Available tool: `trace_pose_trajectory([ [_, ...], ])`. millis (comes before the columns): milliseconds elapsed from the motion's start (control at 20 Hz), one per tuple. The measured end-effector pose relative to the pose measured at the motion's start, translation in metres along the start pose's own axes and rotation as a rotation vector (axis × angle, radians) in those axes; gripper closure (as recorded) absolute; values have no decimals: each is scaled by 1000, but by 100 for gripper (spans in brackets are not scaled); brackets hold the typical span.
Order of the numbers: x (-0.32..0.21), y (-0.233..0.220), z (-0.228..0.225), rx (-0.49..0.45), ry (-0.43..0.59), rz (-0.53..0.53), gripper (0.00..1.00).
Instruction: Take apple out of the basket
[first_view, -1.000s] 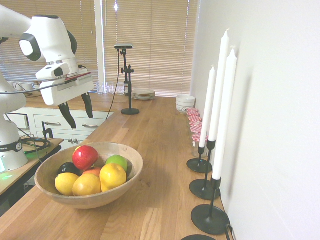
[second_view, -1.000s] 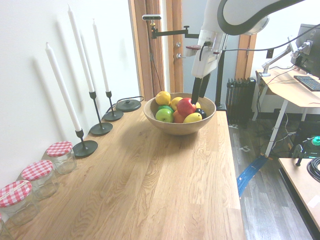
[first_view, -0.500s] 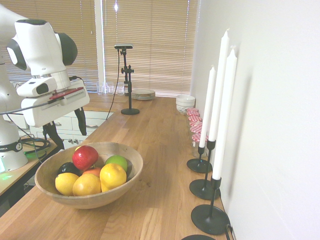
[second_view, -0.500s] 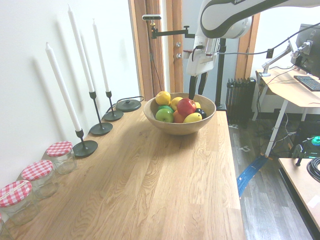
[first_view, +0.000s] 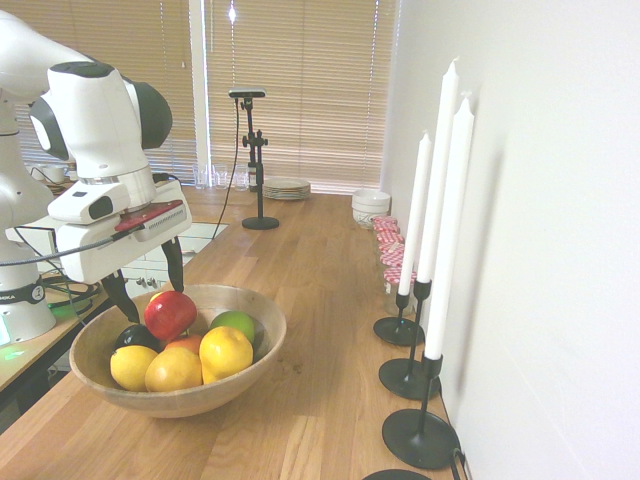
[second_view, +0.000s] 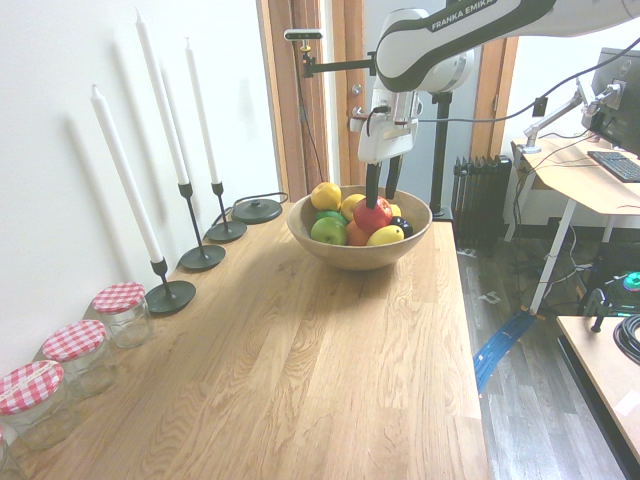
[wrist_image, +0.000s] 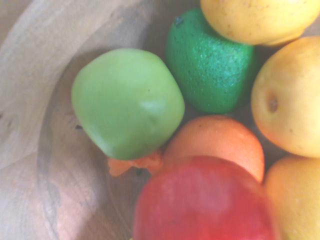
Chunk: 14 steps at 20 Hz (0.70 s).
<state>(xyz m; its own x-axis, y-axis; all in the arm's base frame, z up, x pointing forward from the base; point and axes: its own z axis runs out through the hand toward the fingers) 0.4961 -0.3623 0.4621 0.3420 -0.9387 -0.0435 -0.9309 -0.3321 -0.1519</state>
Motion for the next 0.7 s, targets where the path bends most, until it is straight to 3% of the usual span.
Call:
trace_pose_trajectory([
  [400, 2, -11, 14, -12, -18, -13, 0],
  [450, 2, -12, 16, -13, -21, -17, 100],
  [700, 1, -15, 23, -12, -33, -25, 100],
])
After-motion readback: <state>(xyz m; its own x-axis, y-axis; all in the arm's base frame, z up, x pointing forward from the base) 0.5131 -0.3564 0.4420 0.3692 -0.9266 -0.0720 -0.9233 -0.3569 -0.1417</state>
